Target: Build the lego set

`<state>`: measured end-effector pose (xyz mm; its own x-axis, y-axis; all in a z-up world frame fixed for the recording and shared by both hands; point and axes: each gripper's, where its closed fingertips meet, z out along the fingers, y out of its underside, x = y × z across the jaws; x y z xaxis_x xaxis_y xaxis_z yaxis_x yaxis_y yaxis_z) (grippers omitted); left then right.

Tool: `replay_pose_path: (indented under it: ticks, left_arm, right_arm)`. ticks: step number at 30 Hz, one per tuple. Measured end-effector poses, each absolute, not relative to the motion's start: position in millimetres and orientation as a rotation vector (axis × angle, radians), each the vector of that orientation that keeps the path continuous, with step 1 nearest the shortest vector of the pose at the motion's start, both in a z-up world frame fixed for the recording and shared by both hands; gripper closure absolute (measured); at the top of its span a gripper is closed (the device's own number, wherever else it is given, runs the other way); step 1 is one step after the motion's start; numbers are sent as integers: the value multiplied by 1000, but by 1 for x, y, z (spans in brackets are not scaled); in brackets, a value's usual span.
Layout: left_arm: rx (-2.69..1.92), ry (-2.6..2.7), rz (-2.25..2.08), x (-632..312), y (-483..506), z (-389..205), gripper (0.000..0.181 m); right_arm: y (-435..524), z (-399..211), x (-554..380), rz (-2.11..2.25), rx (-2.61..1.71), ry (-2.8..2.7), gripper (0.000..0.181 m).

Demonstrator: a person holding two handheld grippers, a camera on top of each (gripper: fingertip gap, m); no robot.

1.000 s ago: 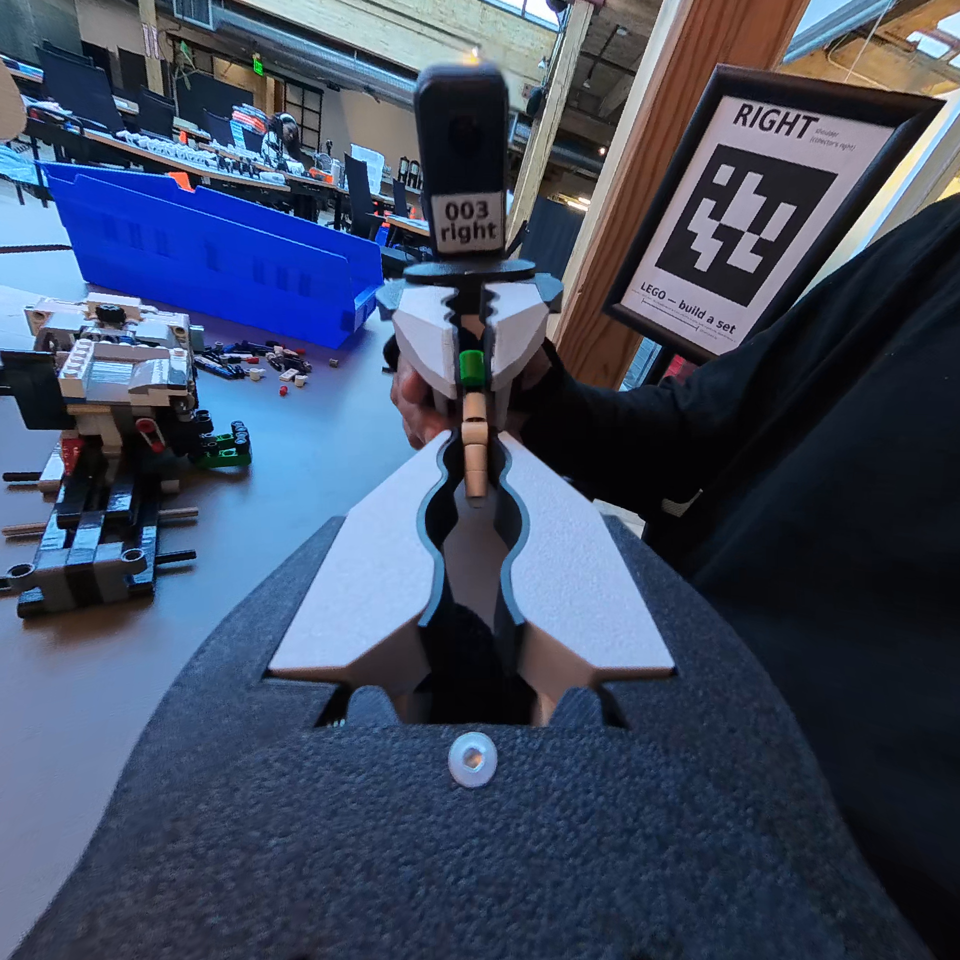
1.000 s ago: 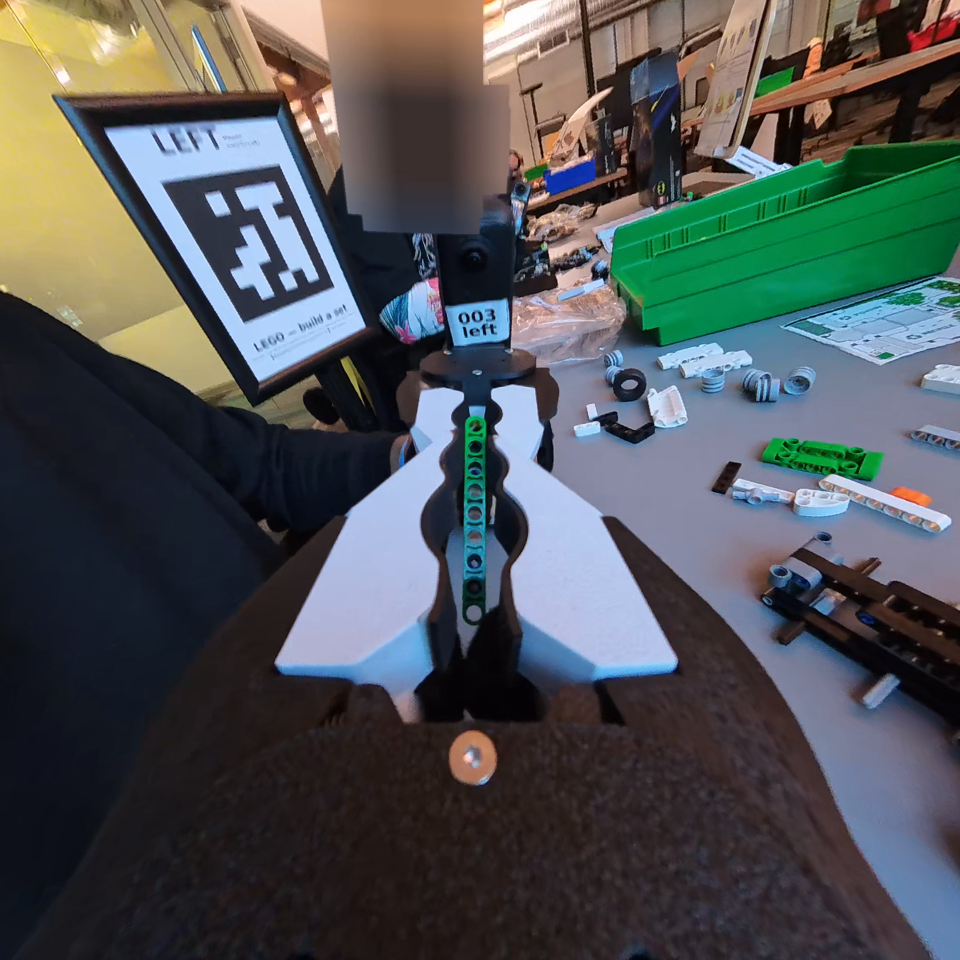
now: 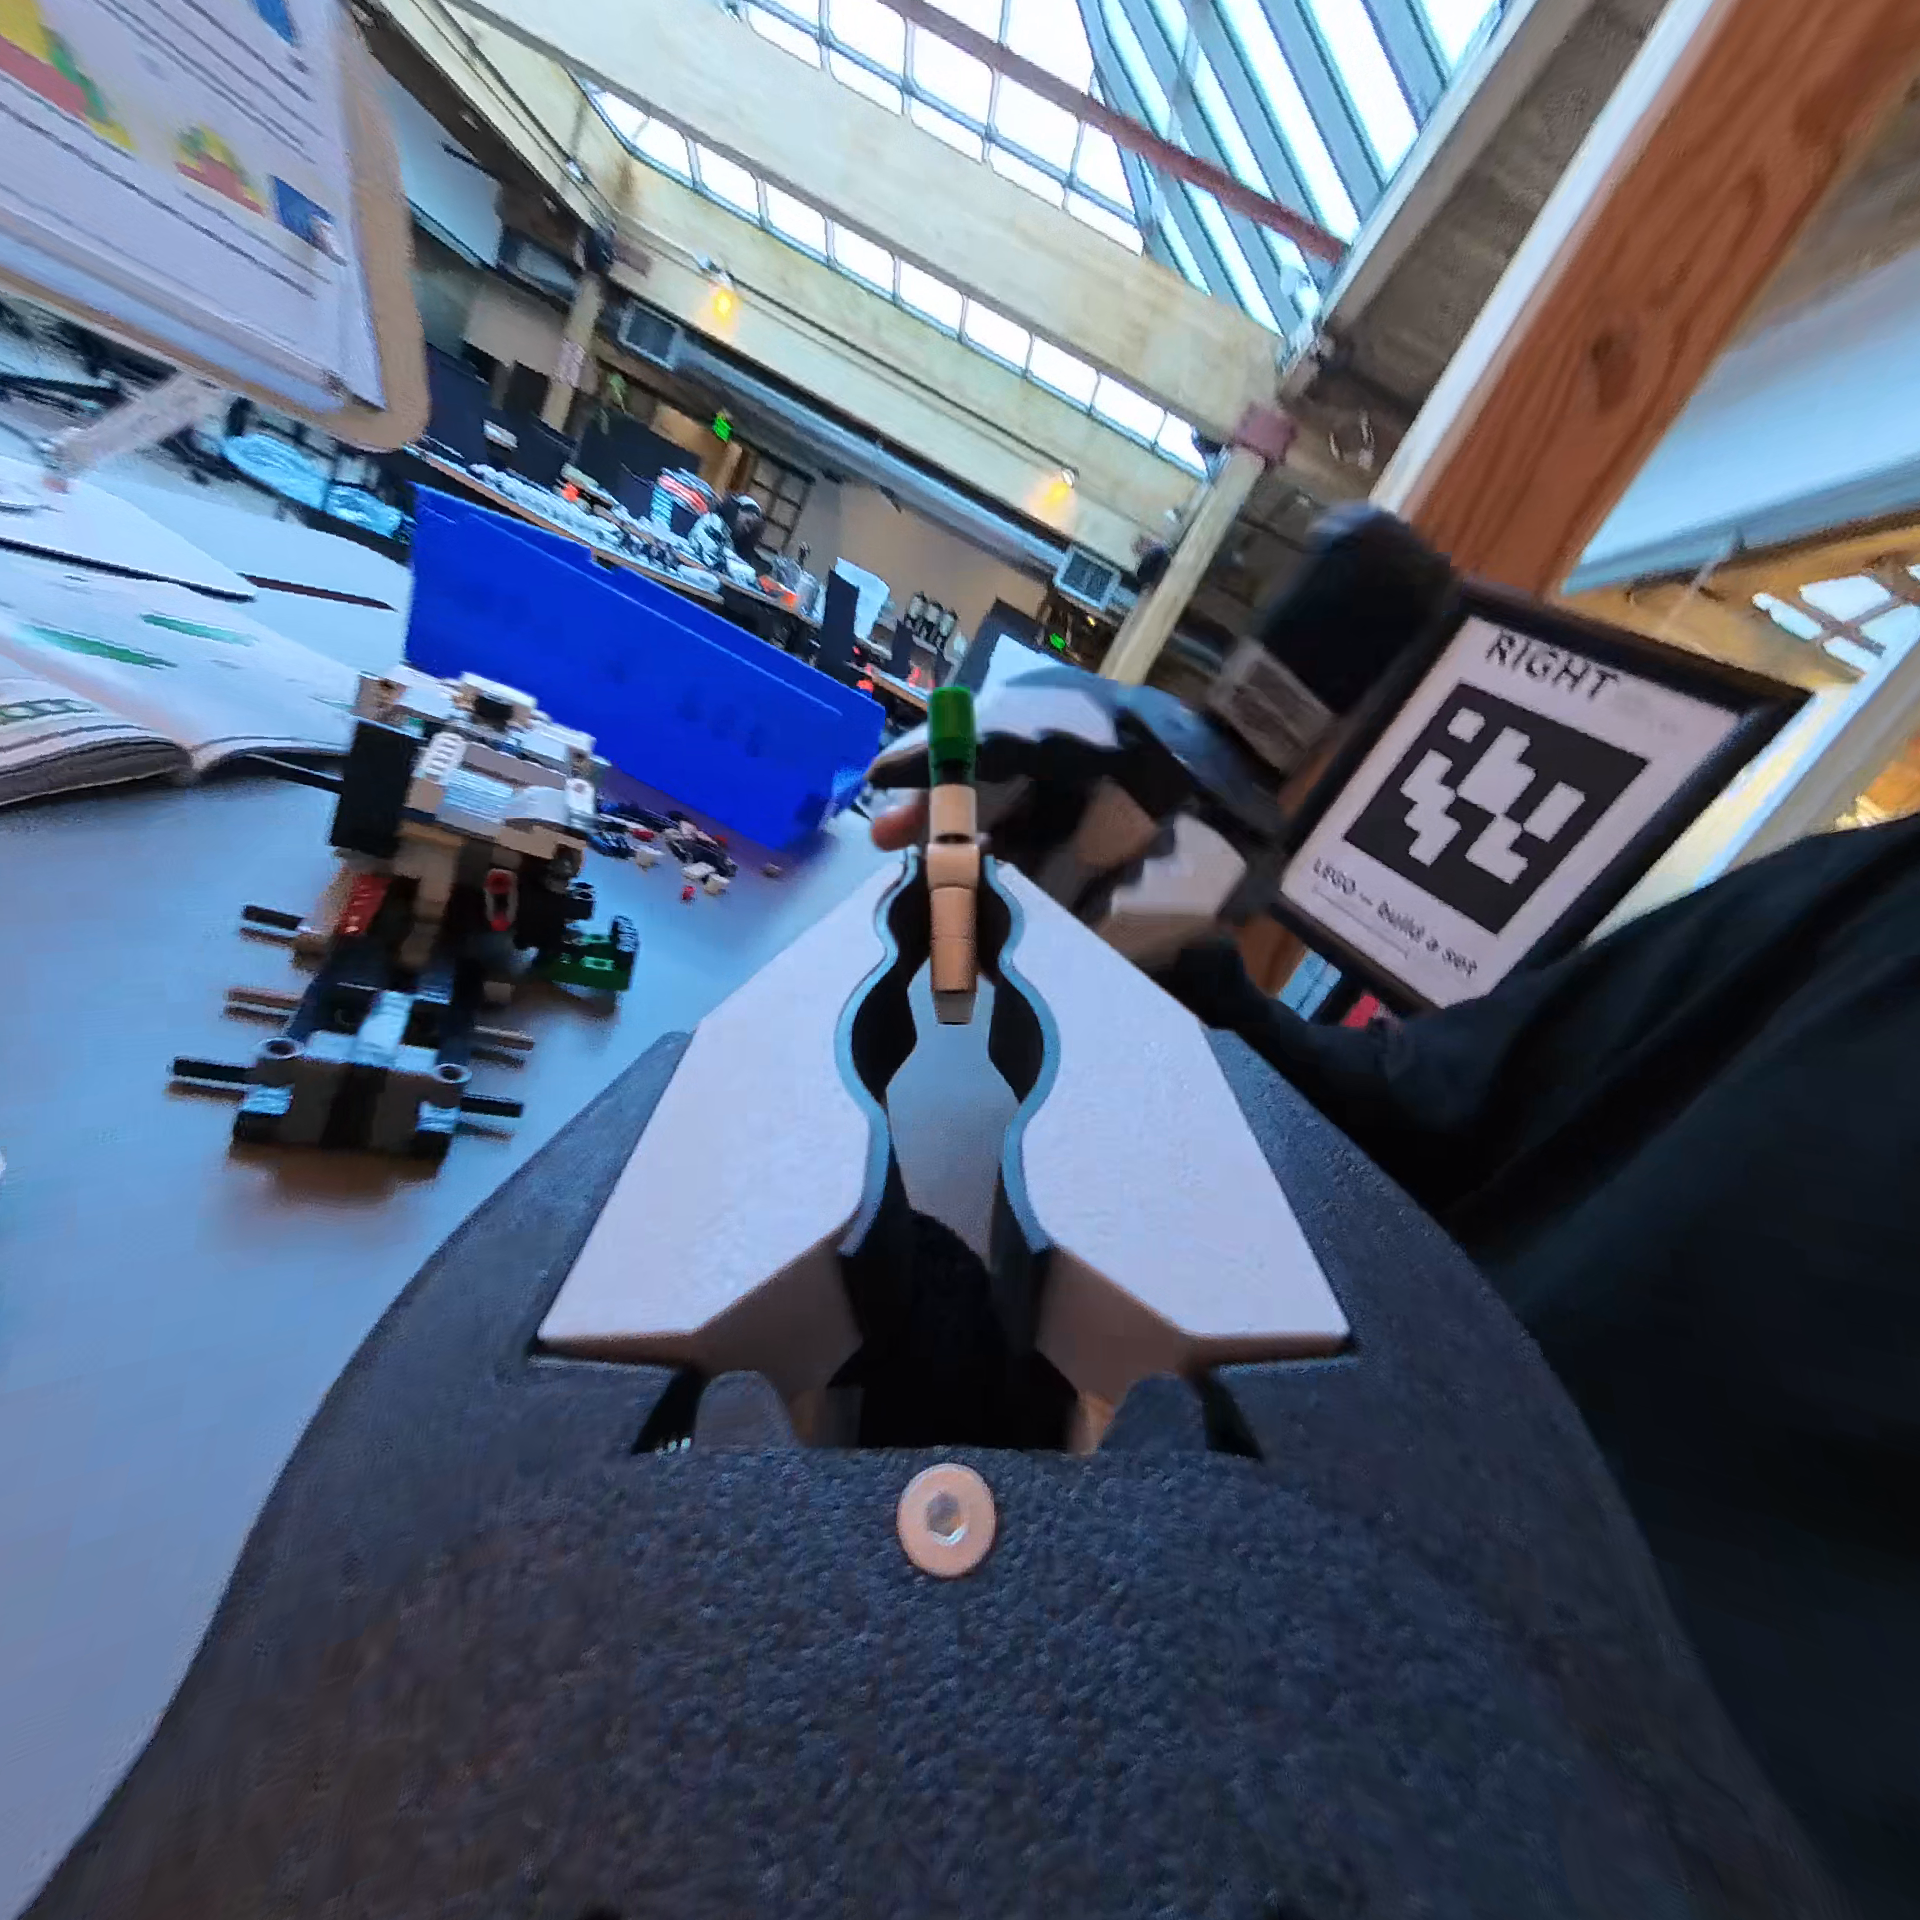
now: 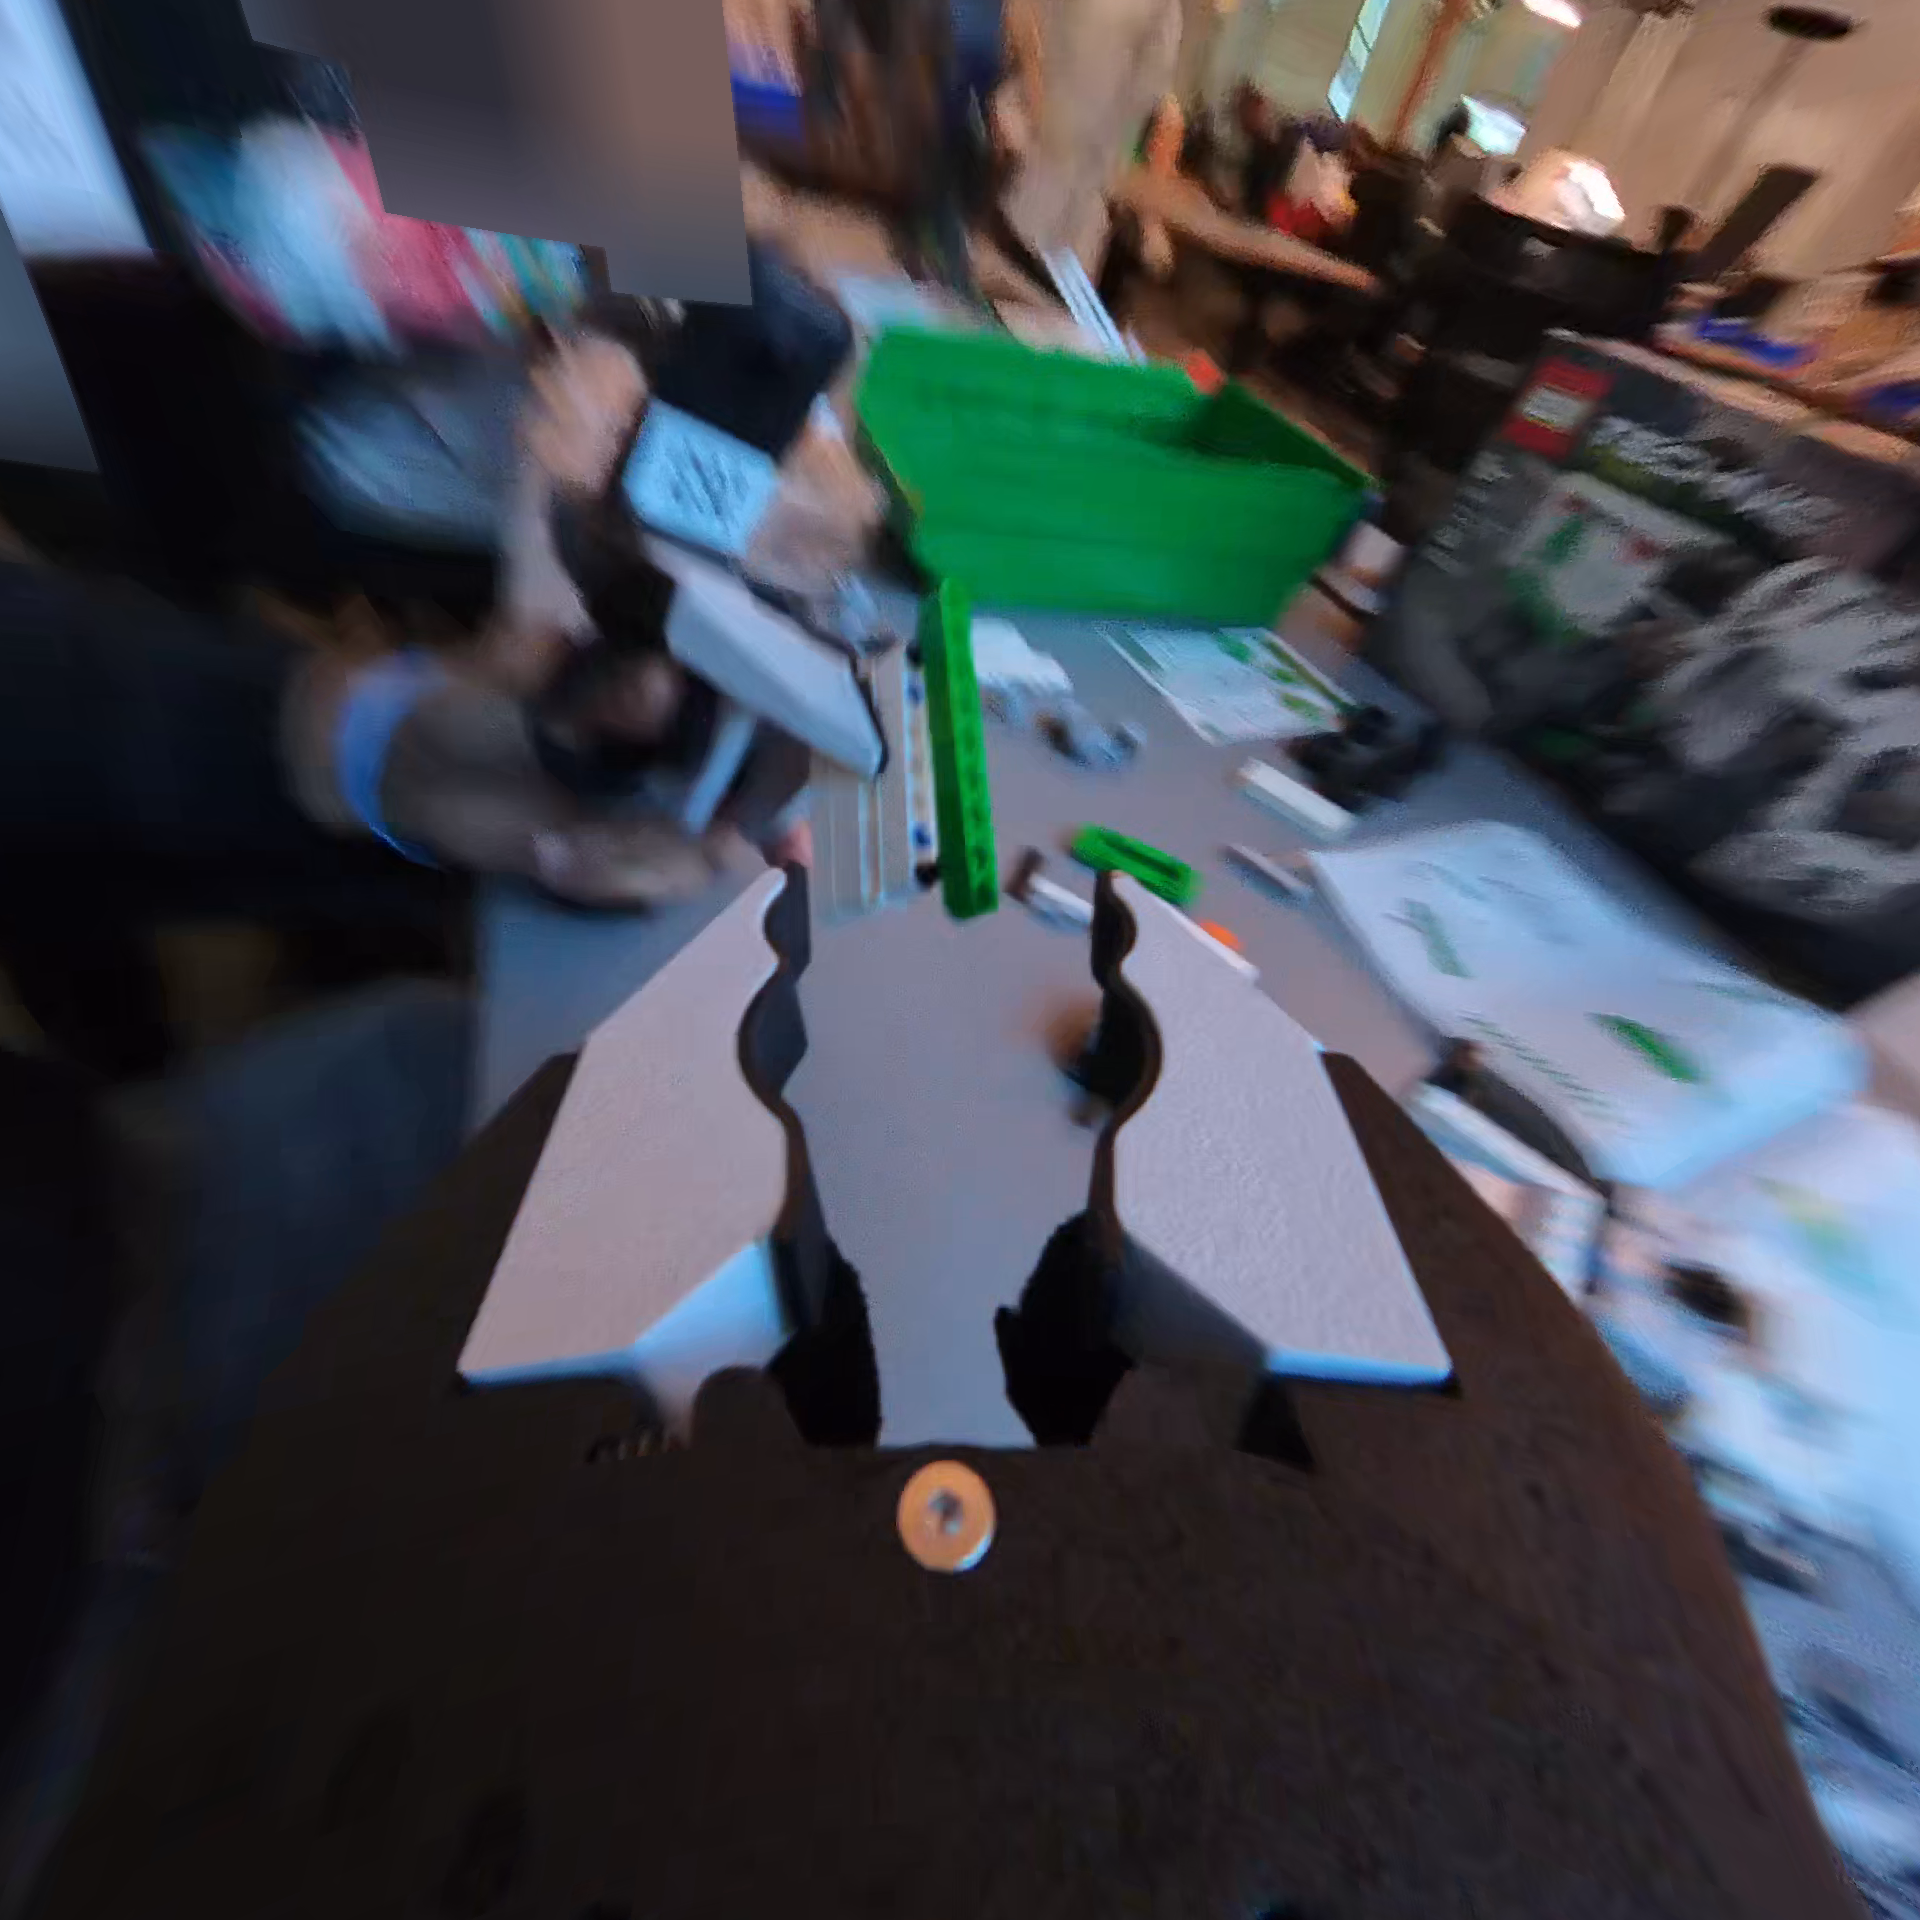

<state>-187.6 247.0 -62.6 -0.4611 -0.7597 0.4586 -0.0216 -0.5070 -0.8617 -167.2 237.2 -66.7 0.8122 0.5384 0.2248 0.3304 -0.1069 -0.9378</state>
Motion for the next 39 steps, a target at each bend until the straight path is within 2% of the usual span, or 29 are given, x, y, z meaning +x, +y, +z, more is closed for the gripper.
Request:
replay_pose_path:
  ticks: [2, 5, 10, 18, 20, 30, 35, 39]
  left_arm:
    - [-1260, 1126, -2009, -187, 253, -63, 175]
    - [-1273, 1129, -1978, -185, 253, -64, 175]
    - [-1293, 1094, -1983, -183, 248, -64, 175]
    - [-1267, 1088, -1973, -184, 245, -62, 175]
    - [-1272, 1074, -1970, -184, 246, -62, 175]
    - [-1326, 1054, -1961, -180, 251, -66, 175]
    - [-1324, 1096, -1961, -179, 246, -67, 175]
    - [-1305, 1198, -1941, -178, 230, -70, 175]
  right_arm:
    - [243, -77, -166, -184, -1768, -796, 114]
    - [255, -80, -165, -559, -1760, -845, 114]
    - [264, -91, -166, -651, -1800, -857, 127]
    - [265, -89, -164, -679, -1791, -854, 131]
    - [265, -90, -165, -681, -1784, -856, 138]
    - [268, -92, -163, -749, -1779, -861, 136]
    - [272, -84, -179, -797, -1723, -894, 125]
    - [275, -85, -180, -864, -1708, -937, 131]
